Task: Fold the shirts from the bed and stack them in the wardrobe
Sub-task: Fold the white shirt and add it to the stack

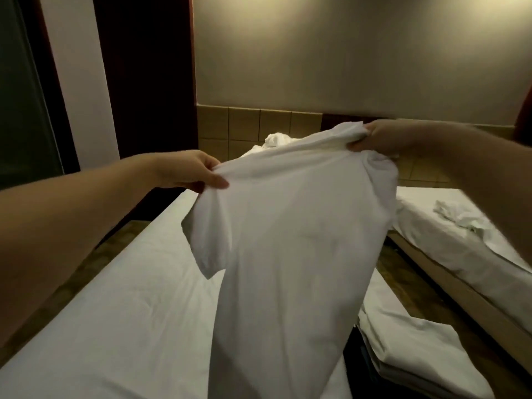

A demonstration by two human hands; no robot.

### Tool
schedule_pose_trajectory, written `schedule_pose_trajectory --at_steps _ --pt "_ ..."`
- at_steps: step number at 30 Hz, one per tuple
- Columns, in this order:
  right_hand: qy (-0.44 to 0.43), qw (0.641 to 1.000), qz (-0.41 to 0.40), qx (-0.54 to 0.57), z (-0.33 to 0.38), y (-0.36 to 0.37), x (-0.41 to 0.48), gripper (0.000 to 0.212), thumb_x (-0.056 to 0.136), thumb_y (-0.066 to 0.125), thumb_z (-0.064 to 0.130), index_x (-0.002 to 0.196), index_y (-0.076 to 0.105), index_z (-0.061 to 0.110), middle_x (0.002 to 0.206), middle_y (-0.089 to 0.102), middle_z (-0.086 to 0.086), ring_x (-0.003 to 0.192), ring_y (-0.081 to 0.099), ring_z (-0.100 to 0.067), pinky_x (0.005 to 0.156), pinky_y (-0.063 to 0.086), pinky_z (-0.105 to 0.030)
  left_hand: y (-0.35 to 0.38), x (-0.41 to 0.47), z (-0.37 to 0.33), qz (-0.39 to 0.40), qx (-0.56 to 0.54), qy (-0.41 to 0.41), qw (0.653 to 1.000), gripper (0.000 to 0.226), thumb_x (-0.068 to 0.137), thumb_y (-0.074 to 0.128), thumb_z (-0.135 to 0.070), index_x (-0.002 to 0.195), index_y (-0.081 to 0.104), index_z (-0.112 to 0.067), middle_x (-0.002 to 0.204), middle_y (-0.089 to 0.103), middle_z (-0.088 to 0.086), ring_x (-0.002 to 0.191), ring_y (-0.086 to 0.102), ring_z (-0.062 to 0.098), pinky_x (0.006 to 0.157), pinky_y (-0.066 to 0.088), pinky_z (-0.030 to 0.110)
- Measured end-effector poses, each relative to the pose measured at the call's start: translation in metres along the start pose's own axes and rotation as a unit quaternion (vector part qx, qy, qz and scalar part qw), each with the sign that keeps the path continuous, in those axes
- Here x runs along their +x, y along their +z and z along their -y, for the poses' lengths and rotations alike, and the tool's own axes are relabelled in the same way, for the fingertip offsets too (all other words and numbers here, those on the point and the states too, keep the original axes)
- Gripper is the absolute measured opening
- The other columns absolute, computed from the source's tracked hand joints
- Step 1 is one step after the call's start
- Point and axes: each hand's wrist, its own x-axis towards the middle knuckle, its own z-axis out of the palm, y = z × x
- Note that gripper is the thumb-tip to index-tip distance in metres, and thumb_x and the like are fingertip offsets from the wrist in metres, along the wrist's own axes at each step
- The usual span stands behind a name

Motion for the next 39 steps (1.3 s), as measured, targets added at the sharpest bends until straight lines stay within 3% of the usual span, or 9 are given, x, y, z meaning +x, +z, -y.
schedule_pose_trajectory --at_steps 5,10,16,21,24,29,33,37,39 --pt "-0.029 0.976 -0.19 -0.103 -0.024 0.041 0.092 0.033 0.097 0.047 0.022 0.123 0.051 0.002 0.124 0.056 -0.02 0.113 0.052 -0.035 0.092 0.039 -0.036 0.024 0.102 0.023 -0.24 0.061 0.047 0.968 0.016 0.084 0.067 -0.025 0.095 0.062 -0.014 0.089 0.057 0.004 0.086 0.057 0.021 0.074 0.046 0.027" --pt "-0.088 0.943 -0.301 -0.11 -0.012 -0.018 0.155 0.042 0.093 0.042 0.027 0.126 0.051 0.002 0.127 0.056 -0.021 0.115 0.052 -0.039 0.094 0.04 -0.039 -0.046 0.159 -0.017 -0.315 0.15 0.147 0.925 0.012 0.084 0.067 -0.022 0.083 0.061 -0.011 0.084 0.058 0.007 0.087 0.055 0.026 0.072 0.035 0.028" --pt "-0.146 0.899 -0.407 -0.067 0.024 -0.063 0.135 0.032 0.095 0.043 0.018 0.122 0.054 0.008 0.123 0.059 -0.016 0.112 0.055 -0.033 0.093 0.044 -0.038 -0.082 0.138 -0.055 -0.407 0.174 0.195 0.875 0.023 0.087 0.063 -0.019 0.098 0.065 0.001 0.095 0.064 0.02 0.094 0.058 0.034 0.079 0.042 0.035" --pt "-0.198 0.92 -0.332 -0.06 0.015 -0.018 0.038 0.032 0.092 0.049 0.008 0.123 0.056 0.002 0.123 0.06 -0.019 0.114 0.055 -0.033 0.092 0.038 -0.033 -0.04 0.057 -0.009 -0.367 0.206 0.209 0.883 0.014 0.085 0.065 -0.013 0.091 0.066 0.0 0.089 0.063 0.018 0.082 0.058 0.032 0.071 0.041 0.035" --pt "-0.217 0.942 -0.235 -0.105 -0.01 0.049 -0.035 0.028 0.094 0.047 0.007 0.119 0.057 0.001 0.116 0.062 -0.022 0.108 0.059 -0.037 0.09 0.045 -0.041 0.027 -0.009 0.052 -0.318 0.19 0.173 0.913 0.006 0.082 0.069 -0.012 0.08 0.066 -0.007 0.079 0.059 0.013 0.076 0.057 0.03 0.062 0.034 0.033" --pt "-0.16 0.979 -0.075 -0.106 -0.06 0.184 -0.147 0.039 0.085 0.038 0.028 0.108 0.063 0.01 0.109 0.064 -0.014 0.104 0.058 -0.033 0.088 0.044 -0.04 0.157 -0.122 0.166 -0.173 0.149 0.073 0.971 0.034 0.075 0.05 -0.044 0.067 0.064 -0.013 0.071 0.061 0.008 0.069 0.058 0.026 0.062 0.042 0.036" --pt "-0.116 0.978 0.073 -0.157 -0.101 0.273 -0.225 0.022 0.092 0.049 0.026 0.106 0.062 0.015 0.111 0.06 -0.008 0.106 0.055 -0.027 0.083 0.04 -0.034 0.236 -0.187 0.226 -0.096 0.142 -0.008 0.985 0.012 0.081 0.067 -0.011 0.07 0.064 -0.016 0.08 0.065 0.01 0.08 0.061 0.027 0.07 0.04 0.032" --pt "-0.197 0.966 0.035 -0.165 -0.125 0.333 -0.282 0.019 0.072 0.048 0.034 0.067 0.062 0.022 0.063 0.058 0.002 0.053 0.059 -0.015 0.047 0.021 -0.019 0.277 -0.221 0.264 -0.055 0.142 -0.035 0.988 0.018 0.077 0.074 -0.019 0.064 0.063 -0.025 0.08 0.066 0.008 0.081 0.062 0.023 0.062 0.032 0.022" --pt "-0.201 0.968 0.008 -0.147 -0.129 0.344 -0.294 0.02 0.065 0.044 0.033 0.063 0.062 0.023 0.057 0.055 0.003 0.045 0.056 -0.014 0.041 0.024 -0.018 0.283 -0.228 0.272 -0.054 0.148 -0.041 0.987 0.011 0.079 0.069 -0.024 0.069 0.067 -0.02 0.082 0.067 0.01 0.083 0.063 0.026 0.063 0.032 0.024"
